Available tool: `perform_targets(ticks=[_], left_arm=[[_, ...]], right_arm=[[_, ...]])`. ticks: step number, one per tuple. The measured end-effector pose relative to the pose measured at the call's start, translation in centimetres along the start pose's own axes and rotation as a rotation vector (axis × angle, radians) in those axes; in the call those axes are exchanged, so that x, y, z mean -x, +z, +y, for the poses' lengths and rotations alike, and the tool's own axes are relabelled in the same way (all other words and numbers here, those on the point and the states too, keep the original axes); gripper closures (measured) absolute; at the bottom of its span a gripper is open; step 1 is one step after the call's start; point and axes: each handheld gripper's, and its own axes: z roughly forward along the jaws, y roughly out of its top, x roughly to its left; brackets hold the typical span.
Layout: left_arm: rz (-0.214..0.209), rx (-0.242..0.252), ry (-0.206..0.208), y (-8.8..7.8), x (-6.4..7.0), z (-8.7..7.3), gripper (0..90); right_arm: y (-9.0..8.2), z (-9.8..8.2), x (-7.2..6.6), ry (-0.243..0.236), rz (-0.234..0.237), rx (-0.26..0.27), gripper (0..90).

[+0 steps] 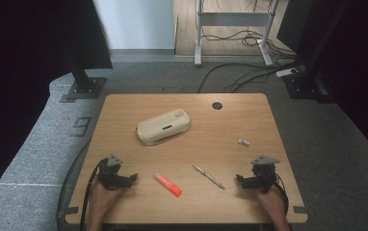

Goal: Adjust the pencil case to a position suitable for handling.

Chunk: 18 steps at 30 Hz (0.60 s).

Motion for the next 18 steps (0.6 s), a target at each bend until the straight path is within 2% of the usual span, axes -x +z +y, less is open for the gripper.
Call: perform_targets(ticks=[5, 10, 16, 18], left_arm=[[0.001, 0.0, -0.001, 0.0, 0.0, 0.0, 0.1], [0.009, -0.018, 0.036, -0.2, 0.5, 0.4, 0.1], [-0.027, -0.011, 0.041, -0.3, 0.8, 1.3, 0.1], [-0.058, 0.005, 0.038, -0.5, 0.8, 1.9, 0.2]], right_arm=[[0.0, 0.0, 0.0, -0.001, 0.0, 0.001, 0.0], [0.0, 0.0, 0.0, -0.001, 0.0, 0.001, 0.0], [0.0, 0.0, 0.0, -0.001, 0.0, 0.001, 0.0], [0.0, 0.0, 0.0, -0.001, 0.0, 0.001, 0.0]])
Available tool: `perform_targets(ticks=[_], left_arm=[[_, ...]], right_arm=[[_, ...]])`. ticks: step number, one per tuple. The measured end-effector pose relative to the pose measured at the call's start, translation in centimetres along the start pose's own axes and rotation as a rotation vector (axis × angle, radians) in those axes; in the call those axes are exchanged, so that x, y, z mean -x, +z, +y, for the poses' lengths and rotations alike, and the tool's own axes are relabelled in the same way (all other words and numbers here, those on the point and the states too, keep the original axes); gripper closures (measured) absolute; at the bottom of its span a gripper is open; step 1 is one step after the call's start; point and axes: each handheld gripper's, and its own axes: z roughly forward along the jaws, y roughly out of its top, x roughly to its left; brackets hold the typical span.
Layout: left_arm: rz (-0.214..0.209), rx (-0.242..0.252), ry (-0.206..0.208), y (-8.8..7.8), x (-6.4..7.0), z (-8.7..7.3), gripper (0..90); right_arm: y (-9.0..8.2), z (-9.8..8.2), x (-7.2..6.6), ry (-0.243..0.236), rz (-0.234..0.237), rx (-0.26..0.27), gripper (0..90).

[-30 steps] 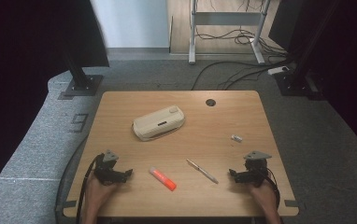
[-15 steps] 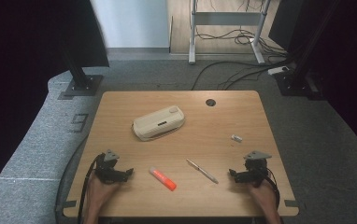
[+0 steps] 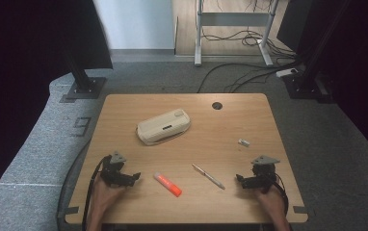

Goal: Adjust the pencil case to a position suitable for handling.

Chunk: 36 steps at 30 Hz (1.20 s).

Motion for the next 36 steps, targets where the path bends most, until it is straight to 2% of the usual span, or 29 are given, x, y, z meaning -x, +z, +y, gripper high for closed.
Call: perform_targets(ticks=[5, 7, 14, 15, 21, 36], left_arm=[[-0.022, 0.011, 0.008, -0.1, 0.1, 0.9, 0.5], [-0.044, 0.024, 0.001, -0.2, 0.1, 1.2, 0.9], [-0.047, 0.025, 0.019, -0.4, 0.4, 2.2, 2.0], [-0.061, 0.025, 0.017, -0.4, 0.3, 2.4, 2.2], [-0.084, 0.025, 0.022, -0.5, 0.4, 3.7, 2.8], [-0.095, 0.004, 0.053, 0.0, 0.1, 6.8, 3.3]], right_arm=[[0.0, 0.0, 0.0, 0.0, 0.0, 0.0, 0.0], [0.0, 0.0, 0.0, 0.0, 0.0, 0.0, 0.0], [0.0, 0.0, 0.0, 0.0, 0.0, 0.0, 0.0], [0.0, 0.0, 0.0, 0.0, 0.0, 0.0, 0.0], [0.0, 0.0, 0.0, 0.0, 0.001, 0.0, 0.0], [0.1, 0.1, 0.0, 0.001, 0.0, 0.0, 0.0]])
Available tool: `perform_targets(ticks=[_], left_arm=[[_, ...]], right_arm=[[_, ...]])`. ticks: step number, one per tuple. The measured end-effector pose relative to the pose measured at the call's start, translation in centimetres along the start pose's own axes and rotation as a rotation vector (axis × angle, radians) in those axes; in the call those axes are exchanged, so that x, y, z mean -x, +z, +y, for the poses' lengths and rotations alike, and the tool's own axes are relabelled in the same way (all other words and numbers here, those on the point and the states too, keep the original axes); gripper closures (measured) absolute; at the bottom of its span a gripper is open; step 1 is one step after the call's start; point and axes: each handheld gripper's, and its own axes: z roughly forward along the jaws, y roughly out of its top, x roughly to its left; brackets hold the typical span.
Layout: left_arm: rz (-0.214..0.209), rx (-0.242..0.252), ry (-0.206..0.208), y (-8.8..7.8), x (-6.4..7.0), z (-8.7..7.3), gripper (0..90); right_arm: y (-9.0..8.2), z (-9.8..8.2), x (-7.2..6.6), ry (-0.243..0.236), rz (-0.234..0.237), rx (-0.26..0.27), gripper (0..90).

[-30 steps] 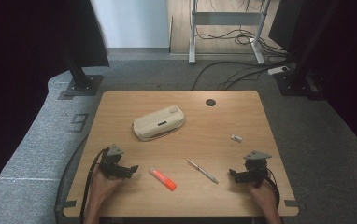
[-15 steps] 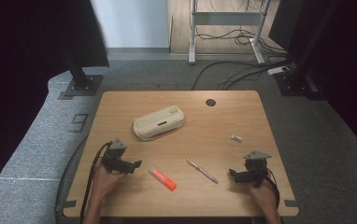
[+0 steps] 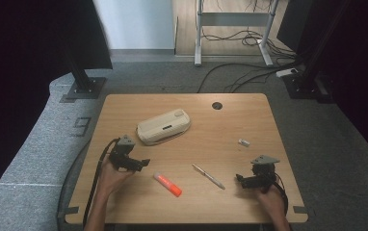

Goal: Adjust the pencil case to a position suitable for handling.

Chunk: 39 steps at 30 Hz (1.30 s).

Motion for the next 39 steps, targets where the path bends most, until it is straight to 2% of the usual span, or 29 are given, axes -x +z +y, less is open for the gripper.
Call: perform_targets(ticks=[12, 16, 23, 27, 31, 34, 39], left_arm=[[-0.018, -0.004, 0.035, 0.6, -0.8, 3.2, 4.4], [-0.037, 0.003, 0.041, 1.3, -1.4, 4.9, 5.0], [-0.062, -0.006, 0.034, 2.4, -2.4, 6.5, 7.8], [-0.065, -0.032, 0.057, 3.5, -2.9, 7.9, 8.7], [-0.073, -0.046, 0.056, 4.5, -3.7, 8.7, 9.5], [-0.094, -0.044, 0.034, 5.2, -4.4, 9.1, 10.8], [-0.112, -0.039, 0.029, 6.1, -5.0, 9.5, 14.2]], right_arm=[[0.0, 0.0, 0.0, 0.0, 0.0, 0.0, 0.0], [0.0, 0.0, 0.0, -0.001, 0.0, 0.0, 0.0], [0.0, 0.0, 0.0, -0.001, 0.0, 0.0, 0.0], [0.0, 0.0, 0.0, -0.001, 0.001, 0.0, 0.0], [0.0, 0.0, 0.0, -0.001, 0.0, 0.0, 0.0], [0.0, 0.0, 0.0, -0.001, 0.0, 0.0, 0.0], [0.0, 0.0, 0.0, -0.003, 0.0, 0.002, 0.0]])
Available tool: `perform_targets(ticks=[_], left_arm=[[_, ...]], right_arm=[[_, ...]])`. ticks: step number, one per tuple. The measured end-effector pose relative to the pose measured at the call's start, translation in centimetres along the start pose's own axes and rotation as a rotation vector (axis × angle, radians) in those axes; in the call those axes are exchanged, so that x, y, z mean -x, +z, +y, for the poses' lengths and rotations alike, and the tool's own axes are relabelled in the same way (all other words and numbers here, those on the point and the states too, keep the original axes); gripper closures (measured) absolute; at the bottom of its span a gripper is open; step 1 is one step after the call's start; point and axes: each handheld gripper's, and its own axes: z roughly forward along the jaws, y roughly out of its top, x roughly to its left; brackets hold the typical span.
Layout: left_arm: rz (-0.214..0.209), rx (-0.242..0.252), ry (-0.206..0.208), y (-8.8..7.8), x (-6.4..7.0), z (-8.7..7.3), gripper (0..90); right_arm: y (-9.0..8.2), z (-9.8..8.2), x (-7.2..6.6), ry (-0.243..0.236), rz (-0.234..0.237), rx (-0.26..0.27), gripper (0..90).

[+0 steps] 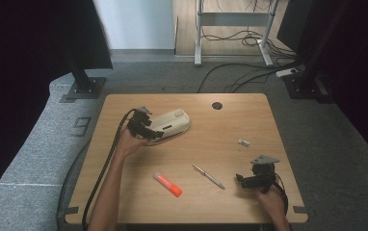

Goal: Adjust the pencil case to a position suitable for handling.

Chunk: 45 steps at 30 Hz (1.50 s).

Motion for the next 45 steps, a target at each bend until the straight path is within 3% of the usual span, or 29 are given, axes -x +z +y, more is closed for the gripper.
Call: perform_targets(ticks=[6, 10, 15, 22, 26, 28, 30, 35, 39, 45], left_arm=[[-0.022, -0.011, -0.013, 1.7, -1.0, -0.3, 18.7], [-0.008, -0.02, -0.012, 2.2, -1.3, -0.6, 24.4], [0.02, -0.056, 0.004, 3.0, -1.6, -1.1, 30.5], [0.054, -0.065, 0.005, 3.6, -1.6, -1.7, 36.6], [0.098, -0.078, 0.036, 3.9, -1.1, -1.8, 41.0], [0.133, -0.083, 0.055, 3.8, -0.8, -1.8, 50.5], [0.139, -0.081, 0.053, 3.7, -0.8, -1.8, 54.1], [0.143, -0.062, 0.056, 3.4, -0.7, -1.8, 65.0], [0.08, -0.032, 0.002, 2.8, -1.0, -1.7, 72.0], [0.105, -0.035, -0.005, 2.3, -0.4, -1.5, 75.2]], right_arm=[[0.0, 0.0, 0.0, 0.0, 0.0, 0.0, 0.0], [0.0, 0.0, 0.0, 0.0, 0.0, 0.0, 0.0], [0.0, 0.0, 0.0, -0.001, 0.0, 0.001, 0.0], [0.0, 0.0, 0.0, -0.001, 0.0, 0.001, 0.0], [0.0, 0.0, 0.0, 0.001, 0.001, 0.0, 0.0], [0.0, 0.0, 0.0, 0.0, 0.0, 0.001, 0.0], [0.0, 0.0, 0.0, 0.0, 0.0, 0.001, 0.0], [0.0, 0.0, 0.0, 0.0, 0.0, 0.001, 0.0], [0.0, 0.0, 0.0, 0.001, 0.001, 0.001, 0.0], [0.0, 0.0, 0.0, 0.002, 0.001, 0.0, 0.0]])
